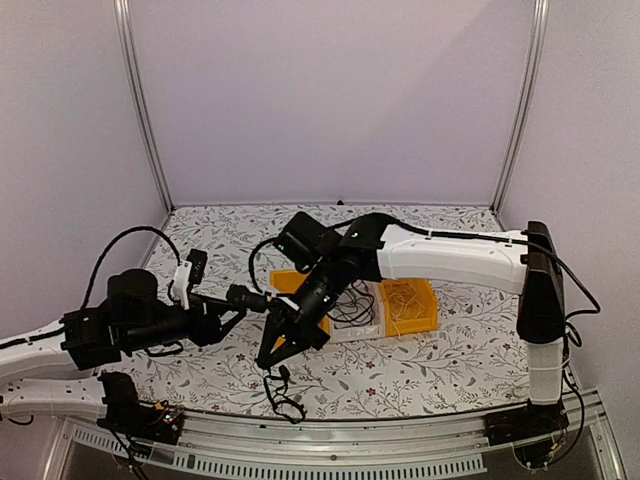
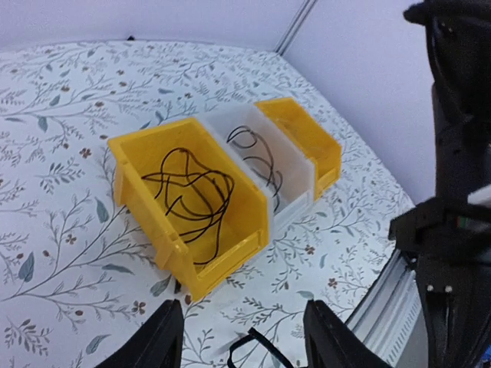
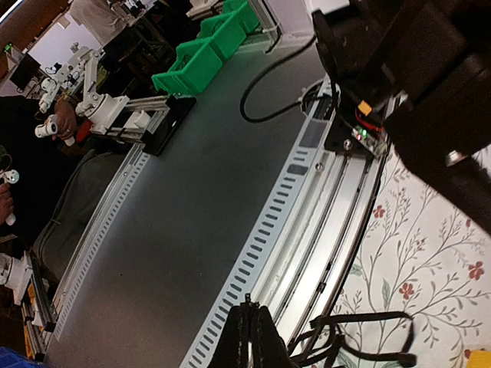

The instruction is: Untangle the cables

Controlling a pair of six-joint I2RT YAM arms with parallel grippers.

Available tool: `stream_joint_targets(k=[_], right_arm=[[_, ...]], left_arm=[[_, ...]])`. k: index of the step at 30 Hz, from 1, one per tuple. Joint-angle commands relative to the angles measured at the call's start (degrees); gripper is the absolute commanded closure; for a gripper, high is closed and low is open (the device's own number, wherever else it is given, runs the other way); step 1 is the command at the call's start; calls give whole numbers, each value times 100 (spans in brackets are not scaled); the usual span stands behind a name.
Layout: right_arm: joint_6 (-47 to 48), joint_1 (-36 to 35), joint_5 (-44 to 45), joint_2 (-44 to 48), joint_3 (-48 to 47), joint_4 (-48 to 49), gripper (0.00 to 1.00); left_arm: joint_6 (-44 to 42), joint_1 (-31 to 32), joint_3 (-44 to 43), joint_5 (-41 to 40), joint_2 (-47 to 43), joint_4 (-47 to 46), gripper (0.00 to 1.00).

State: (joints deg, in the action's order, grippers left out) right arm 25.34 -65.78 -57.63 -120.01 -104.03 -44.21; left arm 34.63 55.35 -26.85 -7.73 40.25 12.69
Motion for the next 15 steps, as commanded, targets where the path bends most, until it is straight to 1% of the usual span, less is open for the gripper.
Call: stream_joint_targets(k=[1, 4, 8, 12, 15], right_arm=[[73, 233, -114, 607, -862, -477, 100], [-23, 389, 54, 736, -1354, -519, 100], [-59, 529, 330, 917, -1677, -361, 100], [-77, 619, 641, 1078, -1800, -122, 100], [-99, 691, 726, 1108, -1927, -109, 100]], left_arm=[[-526, 126, 612, 690, -1135, -1736, 46], [-619, 120, 582, 937, -1333, -1780, 45], [-808, 196, 376, 1140, -940, -1885, 43], [-1107, 513, 366, 1017, -364, -2582, 43], [-1557, 762, 413, 916, 100, -3228, 43]])
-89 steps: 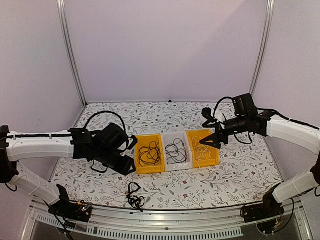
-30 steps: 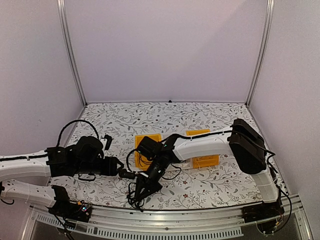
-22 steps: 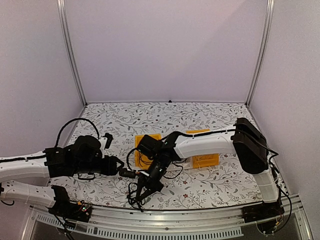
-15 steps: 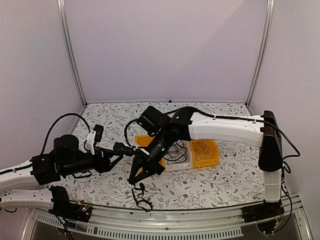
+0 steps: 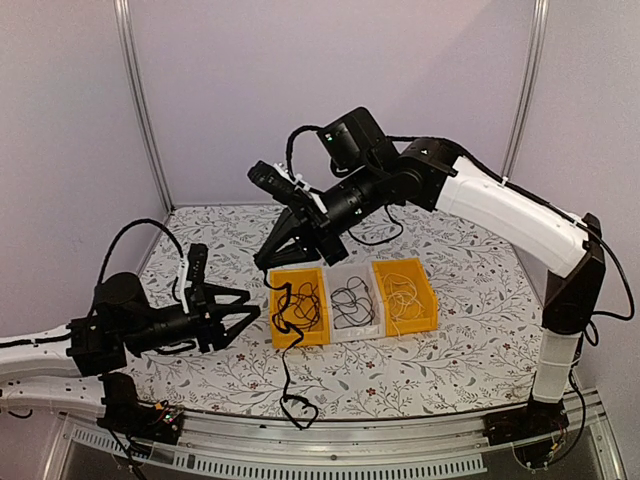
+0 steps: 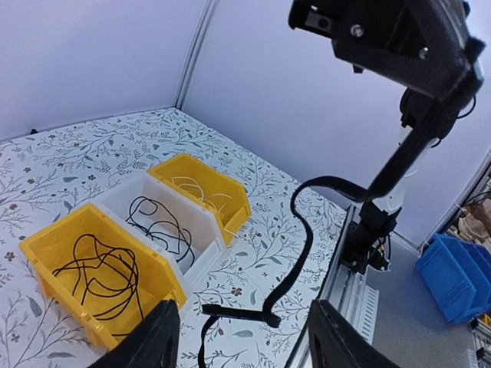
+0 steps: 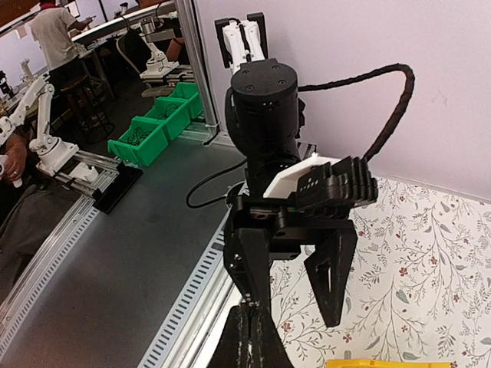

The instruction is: Untangle the cables

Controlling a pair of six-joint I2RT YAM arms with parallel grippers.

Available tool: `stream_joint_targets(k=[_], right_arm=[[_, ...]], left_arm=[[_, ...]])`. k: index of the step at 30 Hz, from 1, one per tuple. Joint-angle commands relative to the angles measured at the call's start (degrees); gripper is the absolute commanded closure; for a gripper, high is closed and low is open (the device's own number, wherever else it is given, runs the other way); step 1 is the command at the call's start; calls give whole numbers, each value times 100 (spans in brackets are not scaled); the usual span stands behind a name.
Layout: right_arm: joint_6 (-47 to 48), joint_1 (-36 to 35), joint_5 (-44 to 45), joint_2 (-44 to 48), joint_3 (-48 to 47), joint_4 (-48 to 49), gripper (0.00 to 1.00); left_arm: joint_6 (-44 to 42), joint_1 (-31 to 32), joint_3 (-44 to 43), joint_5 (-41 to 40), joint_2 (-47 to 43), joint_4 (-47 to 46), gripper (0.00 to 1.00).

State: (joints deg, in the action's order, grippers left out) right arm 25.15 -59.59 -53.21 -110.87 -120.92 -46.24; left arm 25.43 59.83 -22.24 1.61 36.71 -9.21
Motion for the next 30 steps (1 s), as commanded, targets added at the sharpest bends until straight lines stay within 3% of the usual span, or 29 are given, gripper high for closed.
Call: stream_joint_targets(k=[1, 7, 11, 15, 16, 20, 25, 27, 30], right_arm=[[-80, 91, 334, 203, -243, 104, 100], [-50, 123, 479, 306, -256, 149, 100], [-8, 132, 592, 439, -357, 159, 100], [143, 139, 881, 702, -540, 150, 100], [204, 159, 963, 814, -626, 134, 100], [245, 469, 1058, 1136, -1006, 71, 100], [78, 1534, 868, 1449, -1187, 190, 100], [56, 1793, 929, 1569, -956, 203, 100], [76, 1968, 940, 1916, 119, 501, 100]], left_arm=[[-821, 353, -44, 40, 703, -1245, 42], [-1395, 365, -278, 405, 2060, -2320, 42], [-1547, 356, -398, 430, 2829, -2791, 50], [-1528, 339, -333, 226, 3419, -3205, 93], [-1487, 329, -265, 135, 3513, -3350, 100], [-1342, 300, 150, -137, 3719, -3888, 100], [-1155, 278, 334, -262, 3650, -3838, 100], [-1080, 285, 268, -292, 3473, -3626, 100], [-1040, 308, -43, -245, 3087, -3159, 100]])
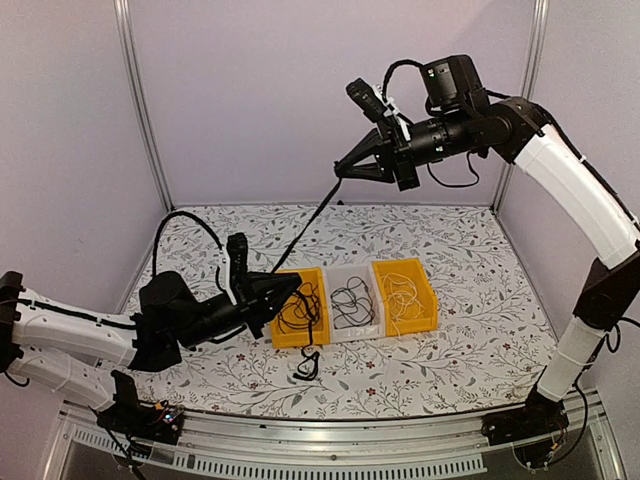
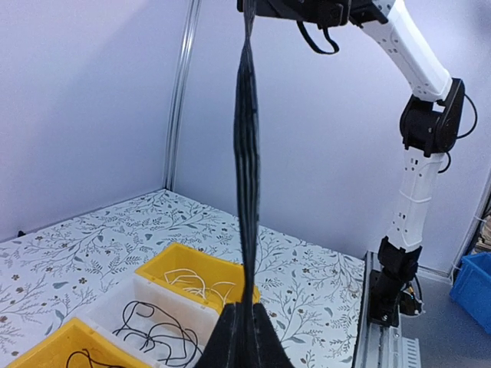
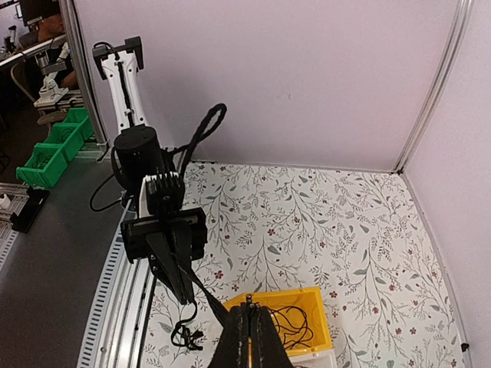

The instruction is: Untangle the cables

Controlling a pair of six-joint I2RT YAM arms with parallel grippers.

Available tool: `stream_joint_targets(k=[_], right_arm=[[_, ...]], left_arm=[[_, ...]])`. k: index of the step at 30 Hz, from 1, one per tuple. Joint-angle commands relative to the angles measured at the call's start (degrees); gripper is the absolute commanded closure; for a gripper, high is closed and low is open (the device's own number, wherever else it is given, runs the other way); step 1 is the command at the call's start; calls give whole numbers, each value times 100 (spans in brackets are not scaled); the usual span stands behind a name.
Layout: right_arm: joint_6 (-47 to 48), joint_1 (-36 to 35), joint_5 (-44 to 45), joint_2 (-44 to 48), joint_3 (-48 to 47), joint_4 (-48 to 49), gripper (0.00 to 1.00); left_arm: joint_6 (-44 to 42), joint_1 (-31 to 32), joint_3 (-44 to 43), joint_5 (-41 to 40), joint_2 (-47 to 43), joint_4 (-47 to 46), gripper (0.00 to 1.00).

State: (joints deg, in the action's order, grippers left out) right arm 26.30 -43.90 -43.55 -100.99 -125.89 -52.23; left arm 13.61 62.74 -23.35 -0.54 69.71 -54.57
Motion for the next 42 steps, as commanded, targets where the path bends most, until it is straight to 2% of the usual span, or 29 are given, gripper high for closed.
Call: stream_joint_targets(k=[1, 3, 4, 8, 11, 19, 25, 33, 42], right_arm=[[-34, 414, -26, 1059, 1036, 1187, 100], [9, 430, -13, 1255, 1792, 1368, 99], [43, 434, 11, 1342, 2153, 1475, 94], [123, 444, 244, 1592, 3286, 1894, 59], [316, 444, 448, 1748, 3958, 2055, 48], [812, 504, 987, 2129, 5577, 2790, 41], [823, 841, 1106, 2290, 6592, 3523, 41], [681, 1930, 773, 2437, 7095, 3913, 41], [708, 1990, 848, 2484, 7192, 4019, 40]], left_arm=[[149, 31, -62, -25, -347, 1536, 100], [123, 41, -364, -45, -548, 1912, 100], [89, 38, -513, -82, -624, 2109, 100], [-104, 44, -1231, -347, -761, 3017, 100], [-262, 38, -1753, -559, -769, 3699, 100], [-605, 20, -3422, -959, -298, 5147, 100], [-1110, -88, -4189, -1383, 112, 5730, 100], [-1132, -571, -4468, -1261, 481, 5740, 100], [-1144, -948, -4349, -1149, 798, 5629, 100]])
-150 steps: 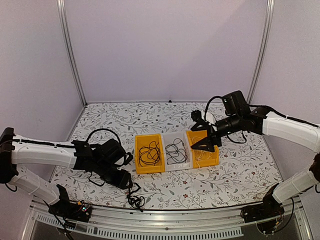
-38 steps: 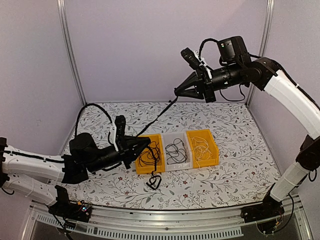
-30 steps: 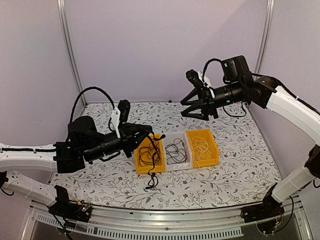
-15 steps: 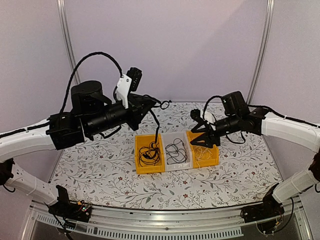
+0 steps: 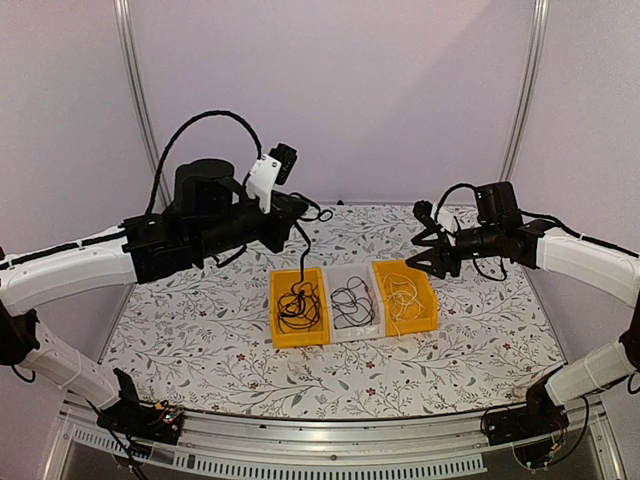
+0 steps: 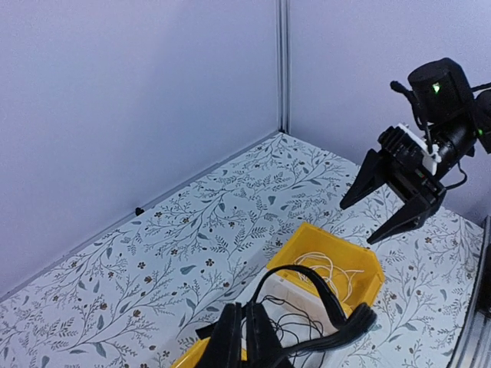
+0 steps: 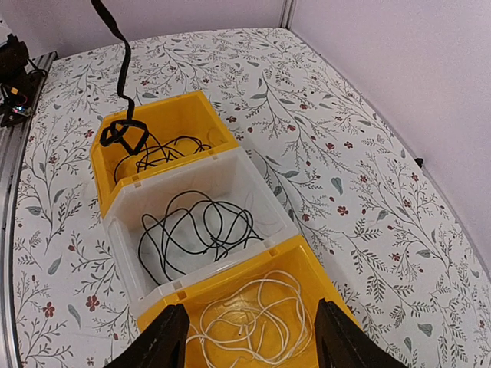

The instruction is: Untangle the cables

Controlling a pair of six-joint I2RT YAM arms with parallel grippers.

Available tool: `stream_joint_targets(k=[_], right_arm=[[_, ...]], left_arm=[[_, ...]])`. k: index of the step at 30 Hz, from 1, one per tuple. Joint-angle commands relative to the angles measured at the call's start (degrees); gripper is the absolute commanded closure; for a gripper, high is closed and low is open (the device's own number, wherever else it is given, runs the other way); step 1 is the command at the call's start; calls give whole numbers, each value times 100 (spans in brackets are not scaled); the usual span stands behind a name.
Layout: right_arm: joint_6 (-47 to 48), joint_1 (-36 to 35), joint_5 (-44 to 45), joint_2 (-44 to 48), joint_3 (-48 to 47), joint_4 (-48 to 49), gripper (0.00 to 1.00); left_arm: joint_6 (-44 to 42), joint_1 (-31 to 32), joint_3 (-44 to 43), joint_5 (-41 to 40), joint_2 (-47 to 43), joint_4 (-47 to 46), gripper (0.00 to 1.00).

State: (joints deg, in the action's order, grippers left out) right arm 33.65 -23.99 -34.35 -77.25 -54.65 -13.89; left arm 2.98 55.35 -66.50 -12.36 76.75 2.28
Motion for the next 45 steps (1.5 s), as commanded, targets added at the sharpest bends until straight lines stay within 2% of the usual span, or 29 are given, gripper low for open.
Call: stream_joint_targets(k=[1, 7, 12, 19, 25, 31, 45], right_arm=[[-21, -3, -72, 93, 75, 180, 39], [48, -1, -47, 46, 99, 185, 39], [95, -1, -24, -6, 96, 162, 39], [133, -1, -21, -49, 95, 135, 39], [194, -1, -19, -91, 62, 85, 39], [203, -1, -12, -123, 52, 70, 38], [246, -1, 60, -89, 60, 53, 38]], left_arm=[[-94, -248, 15, 32, 121, -65, 100], [92, -616, 461, 267, 299, -317, 100], [338, -657, 821, 513, 514, -343, 100], [863, -655, 828, 630, 806, 836, 100], [1042, -655, 653, 706, 1073, 2012, 100], [1008, -655, 300, 1012, 1598, 2252, 100], [798, -662, -669, 943, 2906, 2537, 100]])
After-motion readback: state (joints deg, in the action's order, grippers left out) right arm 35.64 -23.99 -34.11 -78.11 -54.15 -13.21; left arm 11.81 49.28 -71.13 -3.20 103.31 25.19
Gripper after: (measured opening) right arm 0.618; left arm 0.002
